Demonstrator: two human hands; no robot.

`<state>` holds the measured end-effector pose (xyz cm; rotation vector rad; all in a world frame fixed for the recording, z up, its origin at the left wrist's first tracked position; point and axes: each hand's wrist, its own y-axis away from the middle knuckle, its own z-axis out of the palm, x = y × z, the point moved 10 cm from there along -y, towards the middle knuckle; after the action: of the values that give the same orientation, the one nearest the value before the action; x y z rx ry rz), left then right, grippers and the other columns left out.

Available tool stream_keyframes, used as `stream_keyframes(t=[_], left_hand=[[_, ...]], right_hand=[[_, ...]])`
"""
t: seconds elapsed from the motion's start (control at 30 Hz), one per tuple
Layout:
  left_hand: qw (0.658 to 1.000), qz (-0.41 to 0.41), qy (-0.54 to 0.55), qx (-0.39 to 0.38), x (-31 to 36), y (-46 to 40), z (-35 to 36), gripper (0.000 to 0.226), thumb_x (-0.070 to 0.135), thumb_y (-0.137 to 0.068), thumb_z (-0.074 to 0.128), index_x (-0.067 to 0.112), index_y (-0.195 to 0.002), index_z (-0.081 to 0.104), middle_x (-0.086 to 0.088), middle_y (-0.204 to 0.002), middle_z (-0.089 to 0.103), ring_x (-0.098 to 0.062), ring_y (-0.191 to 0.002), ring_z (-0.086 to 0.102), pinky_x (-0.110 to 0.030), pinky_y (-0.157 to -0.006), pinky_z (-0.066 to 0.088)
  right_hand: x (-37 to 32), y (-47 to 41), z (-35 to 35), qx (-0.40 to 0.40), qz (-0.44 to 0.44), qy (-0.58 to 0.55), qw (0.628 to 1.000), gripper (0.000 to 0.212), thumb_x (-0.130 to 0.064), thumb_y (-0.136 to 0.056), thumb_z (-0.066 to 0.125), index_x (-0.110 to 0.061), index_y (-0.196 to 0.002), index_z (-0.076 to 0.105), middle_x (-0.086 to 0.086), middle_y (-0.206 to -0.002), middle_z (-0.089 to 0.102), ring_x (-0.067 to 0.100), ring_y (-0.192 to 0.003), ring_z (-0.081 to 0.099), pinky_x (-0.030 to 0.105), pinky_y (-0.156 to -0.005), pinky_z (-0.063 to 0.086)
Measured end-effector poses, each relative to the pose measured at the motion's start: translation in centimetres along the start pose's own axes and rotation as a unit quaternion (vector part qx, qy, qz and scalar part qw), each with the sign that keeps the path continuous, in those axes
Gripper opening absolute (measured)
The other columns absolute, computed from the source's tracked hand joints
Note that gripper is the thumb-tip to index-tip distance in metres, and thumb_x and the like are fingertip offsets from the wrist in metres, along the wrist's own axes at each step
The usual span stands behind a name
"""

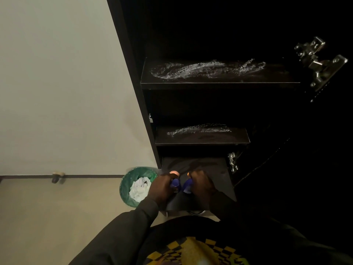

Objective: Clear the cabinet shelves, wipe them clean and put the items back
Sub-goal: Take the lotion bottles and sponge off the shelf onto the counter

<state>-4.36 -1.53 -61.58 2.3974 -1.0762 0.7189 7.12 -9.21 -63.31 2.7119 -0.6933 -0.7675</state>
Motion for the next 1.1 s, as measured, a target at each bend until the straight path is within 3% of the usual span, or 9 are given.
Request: stream_keyframes(t=[0.27,0.4,0.5,0.57,0.67,0.8,0.9,1.0,1.1], left_hand=[[1.000,0.005,0.010,0.011,0.1,0.1,-0.7,0.019,0.034,-0.077,0.068,0.022,-0.092,0.065,-0.001,-0.084,0.072,-0.021,-0.074,0.066,-0.034,-0.066,0.052],[1.000,0.014,0.007,0.002,0.2,0.2,-0.6,0.021,0.032,-0.077,0.070,0.022,-0.095,0.066,-0.002,-0.087,0.072,-0.022,-0.077,0.067,-0.034,-0.068,0.054],[1.000,0.015,0.001,-0.001,0.3,0.1,-0.7,0.024,0.032,-0.079,0.071,0.019,-0.100,0.067,-0.003,-0.092,0.073,-0.023,-0.082,0.067,-0.028,-0.068,0.050],[1.000,0.016,0.003,0.002,0.2,0.0,-0.9,0.027,0.037,-0.076,0.067,0.019,-0.097,0.067,-0.005,-0.092,0.072,-0.028,-0.083,0.067,-0.033,-0.068,0.052],[1.000,0.023,-0.005,0.005,0.3,0.0,-1.1,0.028,0.037,-0.075,0.066,0.018,-0.095,0.066,-0.007,-0.091,0.072,-0.031,-0.083,0.066,-0.038,-0.066,0.052],[1.000,0.024,-0.009,0.001,0.4,0.0,-0.9,0.025,0.033,-0.078,0.070,0.017,-0.097,0.066,-0.007,-0.092,0.072,-0.030,-0.083,0.066,-0.036,-0.066,0.051],[1.000,0.024,-0.016,-0.006,0.3,0.0,-0.7,0.028,0.040,-0.077,0.066,0.023,-0.099,0.064,-0.003,-0.092,0.071,-0.027,-0.084,0.066,-0.036,-0.068,0.052],[0.999,0.029,-0.024,-0.006,0.4,-0.1,-0.7,0.027,0.043,-0.077,0.064,0.024,-0.096,0.061,-0.001,-0.090,0.070,-0.025,-0.082,0.066,-0.035,-0.066,0.052],[0.999,0.029,-0.025,-0.009,0.3,-0.1,-0.5,0.025,0.042,-0.077,0.065,0.023,-0.094,0.061,0.000,-0.089,0.069,-0.025,-0.081,0.066,-0.035,-0.065,0.051]], right_hand=[[-2.0,-0.7,-0.3,0.042,-0.074,0.018,0.996,0.025,-0.015,-0.084,0.065,0.001,-0.104,0.066,0.023,-0.109,0.064,0.041,-0.101,0.061,0.045,-0.094,0.047],[-2.7,-1.0,-0.2,0.024,-0.088,0.069,0.993,0.032,-0.016,-0.095,0.056,-0.002,-0.123,0.060,0.017,-0.131,0.055,0.033,-0.123,0.050,0.034,-0.105,0.032],[-2.8,-1.2,0.2,-0.003,-0.096,0.056,0.994,0.025,-0.019,-0.094,0.055,-0.005,-0.111,0.066,0.014,-0.120,0.059,0.032,-0.114,0.055,0.036,-0.098,0.038],[-2.9,-1.1,-0.2,-0.003,-0.099,0.032,0.995,0.023,-0.019,-0.084,0.055,-0.003,-0.090,0.070,0.019,-0.100,0.065,0.040,-0.095,0.062,0.043,-0.082,0.046],[-2.4,-1.1,0.5,-0.024,-0.101,-0.006,0.995,0.012,-0.011,-0.069,0.062,-0.003,-0.072,0.071,0.021,-0.077,0.066,0.040,-0.069,0.064,0.042,-0.060,0.052],[-4.6,0.1,-2.1,0.027,-0.133,0.021,0.990,0.014,-0.004,-0.080,0.066,0.001,-0.090,0.075,0.023,-0.095,0.070,0.038,-0.089,0.065,0.043,-0.077,0.051],[-3.8,-0.1,-1.6,0.023,-0.109,-0.011,0.994,0.013,-0.002,-0.072,0.070,0.001,-0.084,0.072,0.021,-0.087,0.069,0.038,-0.080,0.068,0.042,-0.070,0.057],[-3.0,-0.6,-1.3,0.041,-0.088,-0.012,0.995,0.019,-0.009,-0.078,0.063,-0.001,-0.094,0.069,0.019,-0.095,0.068,0.038,-0.088,0.064,0.048,-0.077,0.053],[-1.6,-0.7,-0.2,0.018,-0.054,-0.040,0.998,0.018,-0.010,-0.070,0.067,0.000,-0.085,0.069,0.021,-0.085,0.068,0.041,-0.078,0.065,0.049,-0.068,0.054]])
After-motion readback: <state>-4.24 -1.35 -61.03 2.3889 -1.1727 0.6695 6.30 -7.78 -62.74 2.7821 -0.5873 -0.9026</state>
